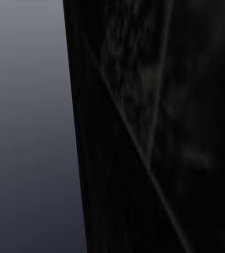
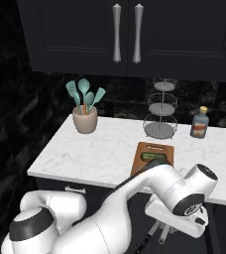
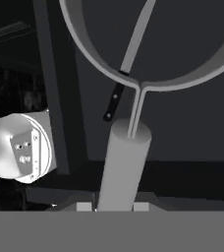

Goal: Place the appropriate cutting tool for cutting the cucumber skin on the cutting board.

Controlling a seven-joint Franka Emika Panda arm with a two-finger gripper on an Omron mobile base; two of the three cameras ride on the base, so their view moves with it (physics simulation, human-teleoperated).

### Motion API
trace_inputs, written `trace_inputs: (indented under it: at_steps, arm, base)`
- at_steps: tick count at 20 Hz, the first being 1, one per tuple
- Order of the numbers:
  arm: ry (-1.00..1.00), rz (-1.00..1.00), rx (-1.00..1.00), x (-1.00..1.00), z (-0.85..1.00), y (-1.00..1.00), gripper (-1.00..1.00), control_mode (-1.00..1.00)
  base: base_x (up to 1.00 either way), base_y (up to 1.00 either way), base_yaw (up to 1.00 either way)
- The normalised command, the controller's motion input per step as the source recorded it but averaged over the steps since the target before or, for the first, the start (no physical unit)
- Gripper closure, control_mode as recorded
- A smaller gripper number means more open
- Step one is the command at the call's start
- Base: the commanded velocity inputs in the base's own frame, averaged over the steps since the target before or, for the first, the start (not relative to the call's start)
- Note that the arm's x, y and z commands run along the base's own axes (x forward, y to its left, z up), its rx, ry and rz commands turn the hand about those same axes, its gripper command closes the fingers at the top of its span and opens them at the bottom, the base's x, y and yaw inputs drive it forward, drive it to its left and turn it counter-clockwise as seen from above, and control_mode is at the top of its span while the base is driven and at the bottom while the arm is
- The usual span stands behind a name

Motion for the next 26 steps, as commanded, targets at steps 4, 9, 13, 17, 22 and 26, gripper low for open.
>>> trace_inputs:
  at_steps: [4, 9, 13, 17, 22, 26]
  arm:
    - [0.00, -0.07, 0.00, 0.31, 0.83, 0.00, 1.00, -1.00]
    - [0.00, -0.09, 0.00, 0.67, 0.50, 0.00, 1.00, -1.00]
    - [0.00, -0.03, 0.00, 0.82, 0.16, 0.00, 1.00, -1.00]
    - [0.00, 0.00, 0.00, 0.72, 0.00, 0.00, 1.00, -1.00]
    - [0.00, 0.00, 0.00, 0.69, 0.00, 0.00, 1.00, -1.00]
    - [0.00, 0.00, -0.01, 0.69, -0.03, 0.11, 1.00, -1.00]
  base:
    - [0.00, 0.00, 0.00]
    - [0.00, 0.00, 0.00]
    - [0.00, 0.00, 0.00]
    - [0.00, 0.00, 0.00]
    - [0.00, 0.00, 0.00]
    - [0.00, 0.00, 0.00]
